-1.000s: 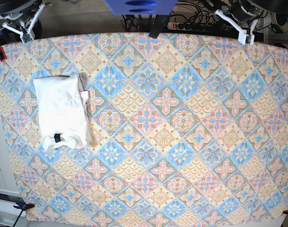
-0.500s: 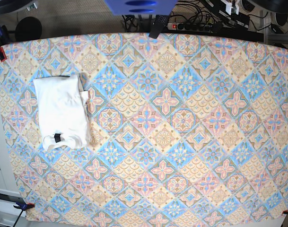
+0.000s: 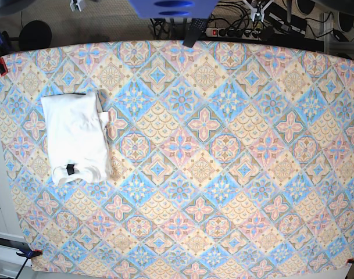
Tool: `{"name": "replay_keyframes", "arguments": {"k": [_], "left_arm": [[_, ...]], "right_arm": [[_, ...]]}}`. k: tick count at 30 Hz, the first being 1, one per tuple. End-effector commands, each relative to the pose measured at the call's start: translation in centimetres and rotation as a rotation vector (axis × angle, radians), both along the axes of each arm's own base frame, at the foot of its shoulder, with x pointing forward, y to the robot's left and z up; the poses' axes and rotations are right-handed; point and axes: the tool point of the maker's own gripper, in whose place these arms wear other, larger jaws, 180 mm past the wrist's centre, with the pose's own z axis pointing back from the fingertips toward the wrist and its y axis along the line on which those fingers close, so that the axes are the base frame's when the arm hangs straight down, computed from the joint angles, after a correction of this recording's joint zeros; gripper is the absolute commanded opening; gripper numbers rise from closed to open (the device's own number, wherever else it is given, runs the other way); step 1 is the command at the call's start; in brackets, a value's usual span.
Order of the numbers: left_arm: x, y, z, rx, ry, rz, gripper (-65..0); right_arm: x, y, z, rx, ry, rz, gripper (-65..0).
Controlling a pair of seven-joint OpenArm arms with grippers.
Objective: Fold the T-shirt properly
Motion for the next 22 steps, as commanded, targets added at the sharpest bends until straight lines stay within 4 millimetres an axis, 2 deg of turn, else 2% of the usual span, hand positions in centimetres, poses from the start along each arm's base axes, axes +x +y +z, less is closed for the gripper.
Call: {"name": "replay_keyframes", "arguments": {"k": [1,2,5,6,8,13,18,20,22], "left_arm": [[-0.4,0.1,-0.2,0.003,0.004,-0.017,-64.3],[0.3,0.2,-0.4,0.006,-0.008,-0.039,-64.3],[1.4,-1.9,-0.9,-0.026,-0.014,-0.094,-64.1],[1.6,-2.1,-1.0,-0.030,-0.018,-0.102,-64.1],[2.0,-3.9,-1.1,-0.058,-0.027,-0.110,-63.8],[2.4,-5.8,-1.2,-0.091,-0.035,-0.140,-63.6],[3.7,-7.1,-1.3,-0.110,-0.057,-0.131,-63.5],[4.2,-7.3,-1.3,-0.111,-0.065,-0.131,-63.5],[5.7,-8.2,-1.4,-0.123,-0.089,-0.127,-63.5]], "right_arm": [[-1.1,-0.2,0.0,0.002,0.022,-0.011,-65.0],[-1.0,0.5,-0.5,0.017,0.015,-0.043,-65.0],[0.2,2.2,-1.4,0.046,-0.033,-0.126,-65.0],[0.4,2.6,-1.5,0.051,-0.043,-0.146,-65.0],[1.1,2.9,-1.8,0.056,-0.065,-0.173,-65.0],[2.3,1.1,-2.9,-0.076,-0.064,-0.170,-65.0],[4.2,4.8,-4.1,-0.079,-0.077,-0.196,-65.0],[4.6,5.0,-4.2,-0.074,-0.083,-0.199,-65.0],[4.6,5.0,-4.2,-0.075,-0.083,-0.200,-65.0]]}}
